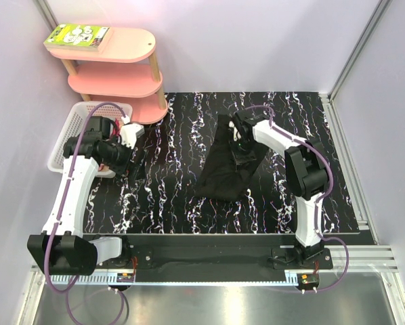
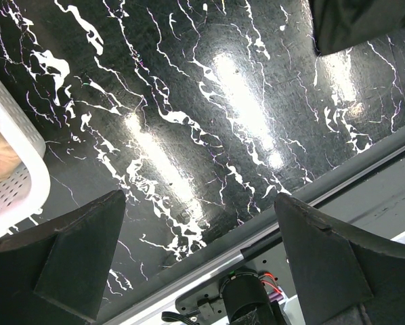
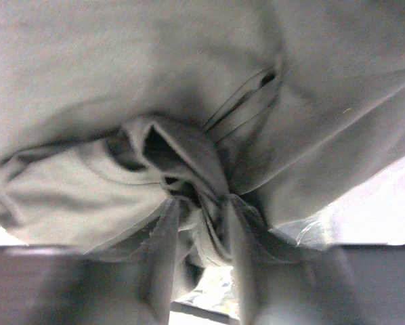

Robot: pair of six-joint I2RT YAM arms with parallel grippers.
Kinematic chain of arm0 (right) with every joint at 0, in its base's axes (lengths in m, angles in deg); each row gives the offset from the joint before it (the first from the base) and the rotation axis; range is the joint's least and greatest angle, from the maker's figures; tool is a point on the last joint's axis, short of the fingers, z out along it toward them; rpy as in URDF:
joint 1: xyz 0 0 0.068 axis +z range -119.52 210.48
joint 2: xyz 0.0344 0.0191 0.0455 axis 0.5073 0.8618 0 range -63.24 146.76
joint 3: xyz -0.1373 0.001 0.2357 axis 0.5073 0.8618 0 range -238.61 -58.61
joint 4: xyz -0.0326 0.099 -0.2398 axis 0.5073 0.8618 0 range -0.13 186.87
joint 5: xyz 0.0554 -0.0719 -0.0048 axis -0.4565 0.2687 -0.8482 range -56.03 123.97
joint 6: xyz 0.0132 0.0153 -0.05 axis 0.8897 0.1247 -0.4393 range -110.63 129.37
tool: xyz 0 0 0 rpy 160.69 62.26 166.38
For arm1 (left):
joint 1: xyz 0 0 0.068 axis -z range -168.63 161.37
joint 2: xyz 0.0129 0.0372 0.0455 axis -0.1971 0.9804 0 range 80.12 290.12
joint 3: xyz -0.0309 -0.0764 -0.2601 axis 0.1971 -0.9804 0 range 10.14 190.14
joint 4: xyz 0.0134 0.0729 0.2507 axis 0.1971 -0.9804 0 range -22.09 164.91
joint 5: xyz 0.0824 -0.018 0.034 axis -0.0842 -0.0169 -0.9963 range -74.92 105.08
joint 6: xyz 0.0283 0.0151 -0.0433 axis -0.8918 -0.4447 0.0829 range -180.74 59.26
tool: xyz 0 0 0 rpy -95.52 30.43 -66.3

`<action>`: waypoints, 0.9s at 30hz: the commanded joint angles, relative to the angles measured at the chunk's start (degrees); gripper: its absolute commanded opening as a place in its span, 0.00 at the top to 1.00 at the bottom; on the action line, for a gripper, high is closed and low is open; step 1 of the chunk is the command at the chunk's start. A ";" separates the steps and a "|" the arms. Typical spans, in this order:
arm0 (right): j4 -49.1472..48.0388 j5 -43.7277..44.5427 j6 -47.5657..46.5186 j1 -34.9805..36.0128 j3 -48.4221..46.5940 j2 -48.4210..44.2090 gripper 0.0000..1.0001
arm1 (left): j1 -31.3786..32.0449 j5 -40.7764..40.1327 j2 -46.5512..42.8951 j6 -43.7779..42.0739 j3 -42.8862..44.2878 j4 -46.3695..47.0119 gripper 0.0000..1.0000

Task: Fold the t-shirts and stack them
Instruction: Fold the folded rectangular tshirt in 1/3 of the way, then grab one side of the 2/3 rectangular tshirt with right arm

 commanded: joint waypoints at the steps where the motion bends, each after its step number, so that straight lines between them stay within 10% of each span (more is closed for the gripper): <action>1: 3.33 6.49 -1.01 -0.18 -4.15 2.54 0.51 | -0.40 -0.14 -1.42 -1.28 0.28 0.69 0.02; 5: 3.95 6.31 -0.57 -0.18 -6.78 1.67 0.01 | -0.32 -0.14 -1.25 -1.54 0.81 0.34 0.02; 15: 9.22 27.05 1.45 7.45 -13.74 -12.82 0.00 | -0.32 0.22 -1.42 -1.71 0.98 -0.01 0.02; 27: 15.11 43.74 8.65 40.49 0.15 -9.24 0.00 | -0.32 0.22 -2.91 -0.92 -0.07 -0.10 0.02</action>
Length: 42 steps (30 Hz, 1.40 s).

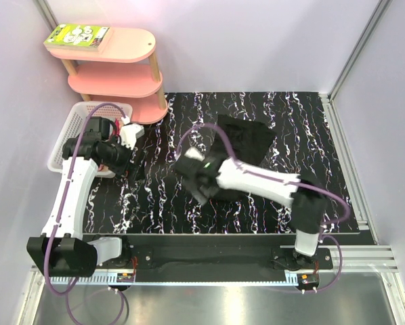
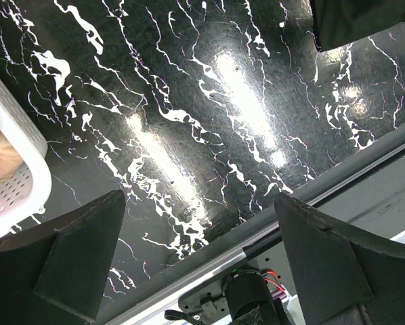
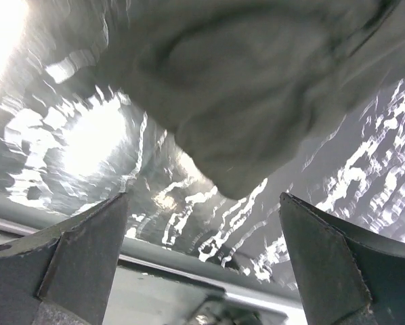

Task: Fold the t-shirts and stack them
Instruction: Grab one side of the 2/3 rectangular tshirt with right arm

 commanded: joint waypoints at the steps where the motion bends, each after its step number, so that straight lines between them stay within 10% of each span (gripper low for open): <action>1: 6.83 14.91 4.59 6.82 2.75 7.57 0.00 | -0.27 0.17 -2.63 -0.03 -0.25 0.19 0.02; 42: -1.34 20.91 9.52 8.68 1.18 23.23 0.27 | -0.27 0.70 -2.55 0.06 2.21 -1.31 0.02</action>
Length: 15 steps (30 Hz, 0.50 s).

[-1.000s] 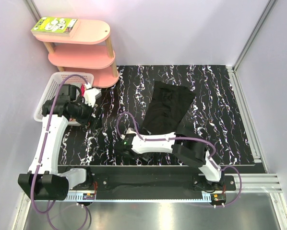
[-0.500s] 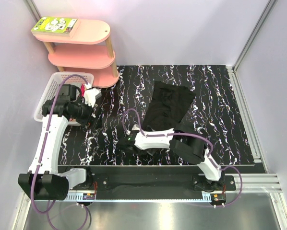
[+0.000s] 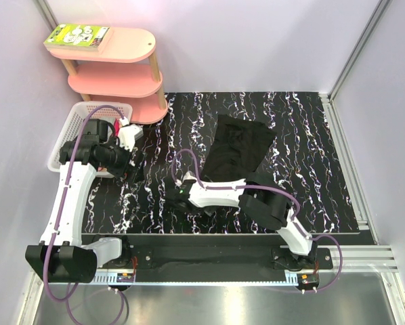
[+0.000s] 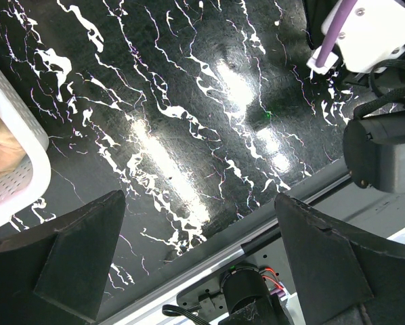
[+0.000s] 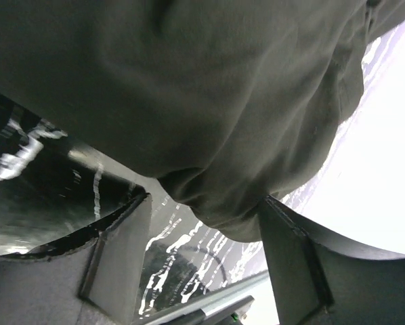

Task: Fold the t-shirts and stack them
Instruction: Grab one side of the 2/3 rectangular tshirt with right arm

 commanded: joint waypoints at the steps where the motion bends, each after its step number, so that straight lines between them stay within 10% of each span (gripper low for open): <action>1: -3.89 0.04 -0.30 0.05 -4.51 2.33 0.27 | -0.27 0.70 0.14 0.06 2.37 -0.02 0.02; 7: -4.50 -1.88 -0.74 -0.57 -5.22 4.45 0.32 | -0.27 0.35 -0.21 -0.20 2.37 -0.19 0.02; 15: -5.83 -4.34 1.10 -2.68 -1.18 1.37 0.85 | -0.27 -0.27 -1.18 -0.99 0.61 -0.28 0.02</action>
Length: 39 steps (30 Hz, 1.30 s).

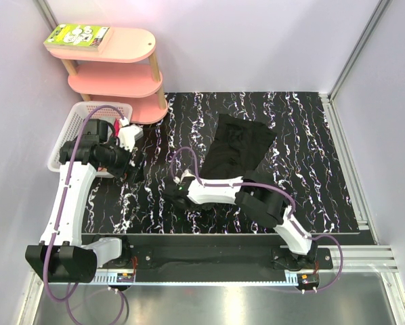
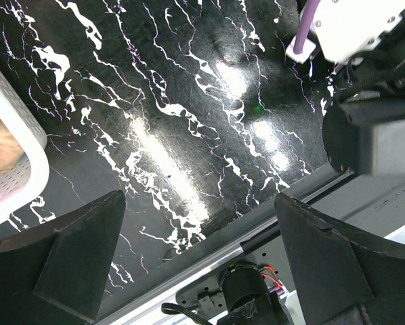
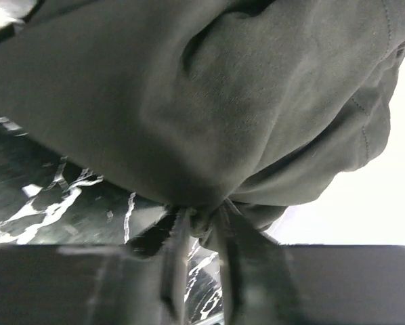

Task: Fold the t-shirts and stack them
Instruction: Grab one side of the 2/3 rectangular tshirt with right arm, then fold the long partially folded tshirt into a neat square

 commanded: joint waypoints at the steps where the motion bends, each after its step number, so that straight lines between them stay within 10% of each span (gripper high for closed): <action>1: -2.26 -2.66 2.98 -1.30 2.08 -1.73 0.89 | -0.36 -0.16 -1.29 -0.93 0.44 0.20 0.02; 28: 10.04 -19.12 18.71 13.29 -1.26 -23.61 1.00 | -1.68 0.63 -0.32 -0.75 3.95 -0.77 0.02; 39: 8.12 -15.06 9.41 -5.07 -0.91 -32.85 1.00 | -1.59 2.04 2.75 0.21 8.43 -1.91 0.02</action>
